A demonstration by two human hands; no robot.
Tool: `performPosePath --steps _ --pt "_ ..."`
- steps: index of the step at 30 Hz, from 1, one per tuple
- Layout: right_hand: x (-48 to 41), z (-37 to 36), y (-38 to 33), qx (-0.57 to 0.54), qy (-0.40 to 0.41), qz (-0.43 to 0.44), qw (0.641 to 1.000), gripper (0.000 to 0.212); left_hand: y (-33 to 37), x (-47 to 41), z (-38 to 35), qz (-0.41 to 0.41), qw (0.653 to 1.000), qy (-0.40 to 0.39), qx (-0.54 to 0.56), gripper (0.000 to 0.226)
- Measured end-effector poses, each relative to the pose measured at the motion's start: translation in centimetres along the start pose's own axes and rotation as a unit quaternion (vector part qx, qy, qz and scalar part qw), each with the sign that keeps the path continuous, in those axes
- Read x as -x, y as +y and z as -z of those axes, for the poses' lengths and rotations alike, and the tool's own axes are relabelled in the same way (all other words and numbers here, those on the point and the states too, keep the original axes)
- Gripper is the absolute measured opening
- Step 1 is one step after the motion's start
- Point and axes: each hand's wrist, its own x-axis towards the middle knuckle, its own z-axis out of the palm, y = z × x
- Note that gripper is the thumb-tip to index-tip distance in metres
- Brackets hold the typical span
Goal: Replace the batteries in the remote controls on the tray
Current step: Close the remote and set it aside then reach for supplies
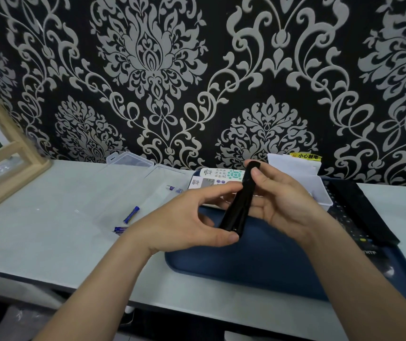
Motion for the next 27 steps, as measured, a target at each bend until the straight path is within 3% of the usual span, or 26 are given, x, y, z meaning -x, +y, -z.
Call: performPosePath --steps 5,10,17,19,24,27 --pt "-0.2 -0.1 0.3 -0.022 0.033 0.023 0.999 0.031 0.6 -0.2 -0.3 0.0 0.999 -0.012 -0.03 0.086" --pt "-0.2 -0.1 0.3 -0.037 0.038 0.02 0.998 0.025 0.8 0.1 0.3 0.01 0.998 -0.048 -0.034 0.078" --pt "-0.2 0.2 0.7 -0.038 -0.013 0.022 0.999 0.052 0.8 0.1 -0.1 -0.007 0.995 0.026 -0.093 0.089" --pt "-0.1 0.2 0.6 -0.038 -0.028 0.02 0.999 0.05 0.7 0.0 -0.2 -0.022 0.991 0.047 -0.12 0.091" --pt "-0.7 -0.3 1.2 -0.076 0.019 0.016 0.997 0.03 0.2 -0.5 -1.6 -0.074 0.93 0.057 -0.356 0.096" --pt "-1.0 -0.8 1.6 -0.048 0.085 0.022 0.995 0.024 0.3 -0.9 -2.7 -0.074 0.905 0.025 -0.418 0.098"
